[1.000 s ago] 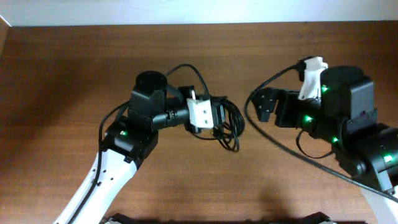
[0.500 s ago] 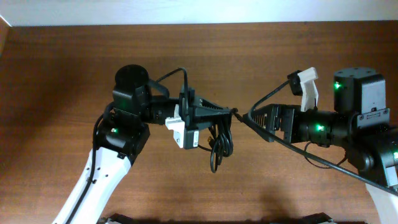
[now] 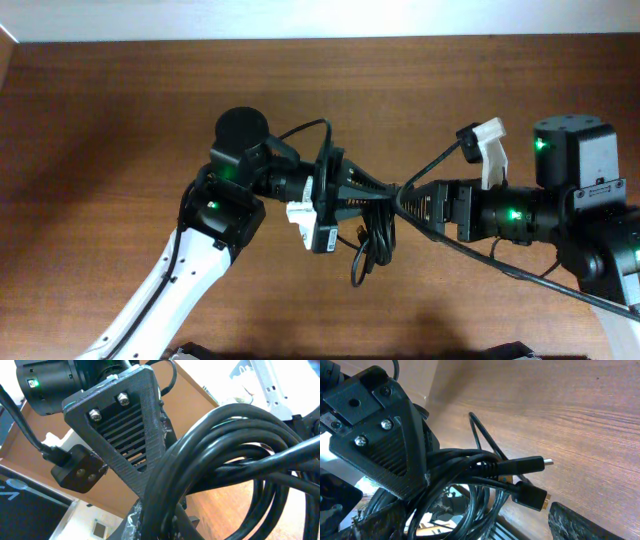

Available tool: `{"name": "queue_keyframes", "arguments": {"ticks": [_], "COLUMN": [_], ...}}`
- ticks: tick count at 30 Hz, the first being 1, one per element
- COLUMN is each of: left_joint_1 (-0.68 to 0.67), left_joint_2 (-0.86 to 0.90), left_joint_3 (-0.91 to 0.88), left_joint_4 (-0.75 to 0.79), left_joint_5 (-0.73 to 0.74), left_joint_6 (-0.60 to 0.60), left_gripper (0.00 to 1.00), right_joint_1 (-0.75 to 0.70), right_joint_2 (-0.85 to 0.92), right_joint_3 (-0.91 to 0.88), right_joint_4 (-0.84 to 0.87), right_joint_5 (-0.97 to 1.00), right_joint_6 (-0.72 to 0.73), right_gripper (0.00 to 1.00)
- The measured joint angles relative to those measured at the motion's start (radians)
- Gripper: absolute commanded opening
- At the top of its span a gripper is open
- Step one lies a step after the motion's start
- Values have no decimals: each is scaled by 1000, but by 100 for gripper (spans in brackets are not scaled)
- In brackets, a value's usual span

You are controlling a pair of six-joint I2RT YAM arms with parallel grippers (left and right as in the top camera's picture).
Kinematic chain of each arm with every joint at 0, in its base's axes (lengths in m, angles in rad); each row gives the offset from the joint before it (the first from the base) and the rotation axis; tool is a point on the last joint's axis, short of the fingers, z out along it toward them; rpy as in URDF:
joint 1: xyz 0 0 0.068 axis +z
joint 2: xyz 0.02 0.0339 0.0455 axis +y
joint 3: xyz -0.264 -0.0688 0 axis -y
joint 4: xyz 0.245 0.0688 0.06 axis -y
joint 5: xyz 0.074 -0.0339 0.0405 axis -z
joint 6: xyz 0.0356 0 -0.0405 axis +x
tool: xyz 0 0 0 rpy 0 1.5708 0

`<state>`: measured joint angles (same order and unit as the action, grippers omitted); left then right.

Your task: Untangle cables

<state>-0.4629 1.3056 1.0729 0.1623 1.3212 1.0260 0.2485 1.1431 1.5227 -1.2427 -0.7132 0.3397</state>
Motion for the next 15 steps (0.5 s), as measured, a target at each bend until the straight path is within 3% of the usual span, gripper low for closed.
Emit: {"name": "queue_keyframes", "arguments": {"ticks": [6, 12, 15], "left_joint_1": [-3, -16, -25], "left_joint_2": [0, -2, -66], "left_joint_3": [0, 0, -4], "left_joint_4": [-1, -13, -173], "left_joint_5": [-4, -71, -142], "left_joint_6": [-11, -253, -332], "left_gripper": [0, 0, 0], "right_joint_1": [0, 2, 4], "right_joint_2": [-1, 0, 0], "right_joint_3": [1, 3, 4], "right_joint_4": [-16, -72, -84], "right_joint_5": [0, 3, 38], "right_joint_6": [-10, -76, -92], "right_gripper": [89, 89, 89]}}
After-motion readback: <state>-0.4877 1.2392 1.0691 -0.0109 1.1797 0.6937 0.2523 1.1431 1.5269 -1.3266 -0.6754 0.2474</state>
